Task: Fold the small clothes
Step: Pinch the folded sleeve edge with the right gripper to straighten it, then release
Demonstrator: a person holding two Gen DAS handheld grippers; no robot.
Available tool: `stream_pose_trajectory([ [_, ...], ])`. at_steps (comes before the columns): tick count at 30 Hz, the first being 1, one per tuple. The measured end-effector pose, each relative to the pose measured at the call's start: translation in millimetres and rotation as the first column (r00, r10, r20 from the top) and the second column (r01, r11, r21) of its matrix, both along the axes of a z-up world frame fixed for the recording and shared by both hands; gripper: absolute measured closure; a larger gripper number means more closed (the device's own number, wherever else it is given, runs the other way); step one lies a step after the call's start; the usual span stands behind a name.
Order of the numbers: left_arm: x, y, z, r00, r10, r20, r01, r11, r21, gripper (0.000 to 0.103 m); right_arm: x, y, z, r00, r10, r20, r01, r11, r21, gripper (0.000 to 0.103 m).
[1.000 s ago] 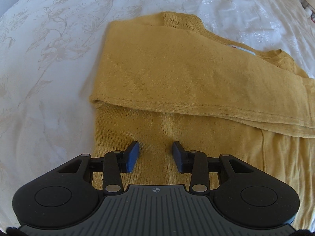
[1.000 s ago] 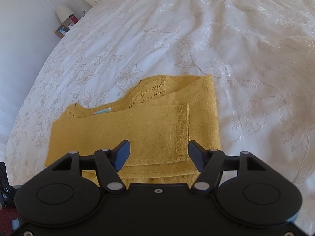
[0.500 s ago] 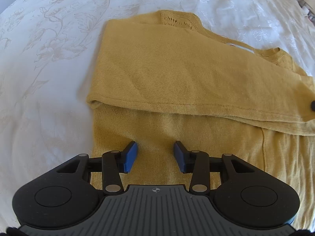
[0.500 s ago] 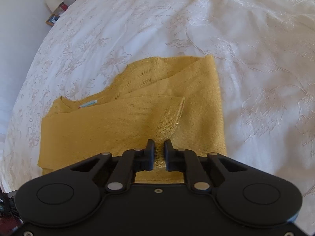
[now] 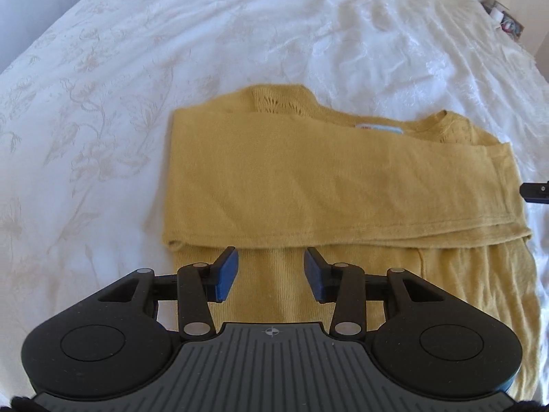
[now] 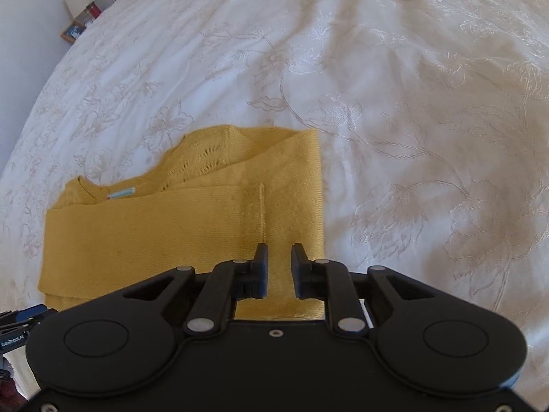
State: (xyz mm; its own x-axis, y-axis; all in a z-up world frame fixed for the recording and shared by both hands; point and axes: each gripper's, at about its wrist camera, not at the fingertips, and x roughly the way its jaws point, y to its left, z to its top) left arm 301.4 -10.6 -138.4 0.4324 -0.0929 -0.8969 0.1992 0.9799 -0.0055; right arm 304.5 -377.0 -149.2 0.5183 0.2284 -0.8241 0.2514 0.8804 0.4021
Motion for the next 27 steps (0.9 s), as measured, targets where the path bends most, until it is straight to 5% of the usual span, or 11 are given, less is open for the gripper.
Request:
stream_pose_trajectory([
  [3,14,3,0,0.999,0.035,0.002,-0.035,0.999,-0.011,0.062,8,9,-8,1.0,0.018,-0.022,-0.018,1.0,0.015,0.052],
  [7,31,8,-6,0.997,0.076,0.0,-0.076,0.997,0.015,0.062,17,14,-23,0.998,0.005,-0.062,-0.002,0.999,0.054,0.049],
  [8,34,10,-7,0.996,0.086,0.003,-0.086,0.996,0.016,0.062,18,15,-24,0.998,0.012,-0.067,-0.008,0.998,0.058,0.051],
  [9,37,11,-7,0.996,0.094,0.004,-0.094,0.995,0.015,0.062,18,18,-23,0.997,0.038,-0.064,-0.034,0.997,0.063,0.082],
  [10,40,13,-6,0.995,0.1,0.007,-0.1,0.995,0.012,0.062,18,22,-19,0.997,0.062,-0.05,-0.06,0.997,0.055,0.092],
  [14,51,13,-5,0.995,0.098,0.027,-0.099,0.995,0.018,0.062,10,28,10,0.996,0.088,0.028,-0.086,0.995,-0.05,0.092],
  [17,58,11,-17,0.995,0.098,0.008,-0.098,0.994,0.049,0.062,15,19,-3,0.998,0.061,-0.033,-0.063,0.996,-0.063,0.091],
  [20,65,13,-35,0.994,0.098,-0.043,-0.094,0.991,0.09,0.061,18,19,-13,0.995,0.057,-0.076,-0.063,0.995,-0.073,0.078],
  [23,68,18,-44,0.993,0.11,-0.051,-0.106,0.991,0.085,0.052,13,23,-6,0.998,0.038,-0.052,-0.044,0.992,-0.118,0.05],
  [25,68,19,-45,0.991,0.124,-0.042,-0.12,0.988,0.093,0.04,9,26,2,1.0,0.025,-0.017,-0.027,0.989,-0.147,0.032],
  [27,68,21,-48,0.989,0.141,-0.037,-0.137,0.985,0.108,0.028,8,33,6,0.999,0.033,0.003,-0.032,0.986,-0.162,0.028],
])
